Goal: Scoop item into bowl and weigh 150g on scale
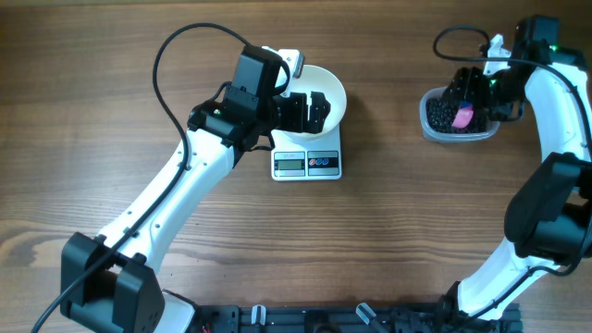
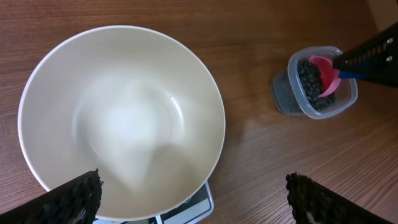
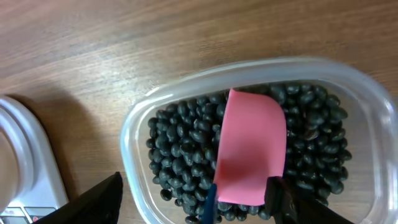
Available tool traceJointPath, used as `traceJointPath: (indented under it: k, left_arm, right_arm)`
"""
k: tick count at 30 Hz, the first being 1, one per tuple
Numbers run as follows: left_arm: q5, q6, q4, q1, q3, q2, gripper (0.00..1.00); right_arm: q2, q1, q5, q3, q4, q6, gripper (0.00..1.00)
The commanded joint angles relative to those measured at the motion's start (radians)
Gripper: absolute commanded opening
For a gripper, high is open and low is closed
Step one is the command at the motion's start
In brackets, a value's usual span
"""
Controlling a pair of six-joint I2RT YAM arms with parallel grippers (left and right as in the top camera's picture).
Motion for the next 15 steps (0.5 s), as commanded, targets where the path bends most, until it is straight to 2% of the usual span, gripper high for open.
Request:
traceJointPath:
  k: [1,4,6,10,15]
  left_arm:
    - [-0.010,0.024,-0.001,-0.004,0.010,-0.012,1.00]
    - [-0.010,0.024,-0.001,-0.004,0.010,-0.012,1.00]
    - [-0.010,0.024,-0.003,-0.004,0.010,-0.012,1.00]
    - [-0.010,0.025,-0.037,-0.004,0.010,-0.012,1.00]
    - [-0.009,0.012,-0.093,-0.004,0.007,-0.012,1.00]
  right_arm:
    - [-0.021,0.001,0.003,0.085,0.011,-0.002,0.79]
    - [-0.025,-0.016,0.002,0.135,0.018,0.001,0.85]
    - [-0.025,-0.028,0.005,0.141,0.030,0.000,1.00]
    - [-0.025,-0.059,0.177,0.140,0.073,0.030,1.00]
    - [-0.025,-0.060,0.195,0.140,0.073,0.029,1.00]
